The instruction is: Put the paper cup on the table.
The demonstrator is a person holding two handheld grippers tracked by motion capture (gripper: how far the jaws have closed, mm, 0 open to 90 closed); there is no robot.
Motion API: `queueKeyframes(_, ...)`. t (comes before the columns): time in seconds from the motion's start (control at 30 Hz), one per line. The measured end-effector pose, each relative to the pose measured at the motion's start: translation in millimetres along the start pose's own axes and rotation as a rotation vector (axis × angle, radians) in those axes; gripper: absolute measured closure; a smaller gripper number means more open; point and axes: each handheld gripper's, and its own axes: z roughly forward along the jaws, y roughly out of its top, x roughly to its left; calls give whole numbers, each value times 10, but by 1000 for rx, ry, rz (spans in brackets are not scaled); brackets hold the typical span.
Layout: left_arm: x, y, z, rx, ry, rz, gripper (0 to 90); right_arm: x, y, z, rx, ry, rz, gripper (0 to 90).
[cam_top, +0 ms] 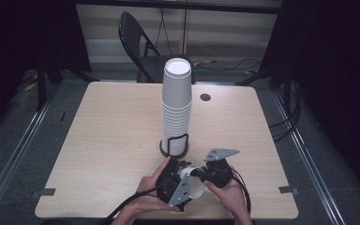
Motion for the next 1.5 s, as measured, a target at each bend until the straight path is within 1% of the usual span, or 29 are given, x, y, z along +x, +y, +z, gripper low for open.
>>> queueKeyframes(0.03,5,8,-6,-1,-1,8,18,-2,2,-2,2,3,7,883)
queueKeyframes(0.1,0,24,-9,-5,1,11,20,-3,6,8,2,11,10,884)
queueKeyframes(0.13,-2,33,-6,-5,-1,13,17,10,13,40,9,19,12,883)
queueKeyframes(0.2,-10,45,6,5,-10,18,21,16,15,52,15,19,9,883)
queueKeyframes(0.23,-17,47,10,0,-12,14,40,28,16,71,17,11,11,880)
queueKeyframes(0.27,-15,47,9,2,-7,16,40,28,16,71,17,11,11,880)
queueKeyframes(0.37,-4,48,7,5,-6,16,35,9,5,85,25,17,31,879)
queueKeyframes(0.4,-7,52,5,-1,-2,10,36,4,0,90,26,19,36,879)
queueKeyframes(0.47,-3,69,-2,-5,1,4,56,-23,-20,103,22,29,72,871)
queueKeyframes(0.53,-18,93,14,10,11,16,56,-25,-25,107,24,32,78,868)
queueKeyframes(0.57,-16,93,18,9,9,15,58,-26,-32,105,23,30,83,868)
queueKeyframes(0.63,-2,85,20,-6,-9,-7,65,-31,-46,92,16,27,96,870)
queueKeyframes(0.73,-11,87,13,-8,-3,-6,75,-40,-63,65,2,30,107,873)
queueKeyframes(0.77,-15,85,11,-15,-5,-17,78,-40,-64,62,2,32,108,872)
queueKeyframes(0.8,-5,82,6,-14,-6,-14,80,-39,-65,61,-3,32,113,871)
queueKeyframes(0.83,-3,78,3,-19,-5,-21,81,-39,-66,60,-6,33,113,870)
queueKeyframes(0.9,5,72,-1,-11,0,-20,85,-48,-68,63,-17,34,122,865)
queueKeyframes(0.97,12,63,-3,-15,14,-33,86,-52,-75,68,-24,28,126,845)
queueKeyframes(1.0,25,58,-10,-15,21,-36,86,-58,-82,68,-28,27,136,838)
queueKeyframes(1.07,49,41,-24,-23,26,-53,86,-61,-99,66,-40,28,141,800)
queueKeyframes(1.13,68,21,-35,-33,31,-78,86,-59,-113,55,-51,25,145,764)
queueKeyframes(1.2,81,-1,-46,-41,35,-103,86,-53,-119,36,-66,1,144,694)
queueKeyframes(1.23,82,-12,-49,-50,36,-124,86,-50,-120,31,-72,-11,142,679)
queueKeyframes(1.3,94,-31,-62,-59,48,-143,85,-43,-121,16,-93,-24,143,644)
queueKeyframes(1.37,107,-47,-70,-65,46,-165,85,-41,-125,5,-119,-33,149,617)
queueKeyframes(1.43,129,-65,-77,-73,50,-193,85,-36,-131,-3,-144,-47,146,570)
queueKeyframes(1.47,147,-81,-80,-79,48,-211,86,-25,-134,-8,-156,-53,129,533)
queueKeyframes(1.5,158,-90,-81,-84,48,-225,86,-25,-134,-8,-156,-53,129,533)
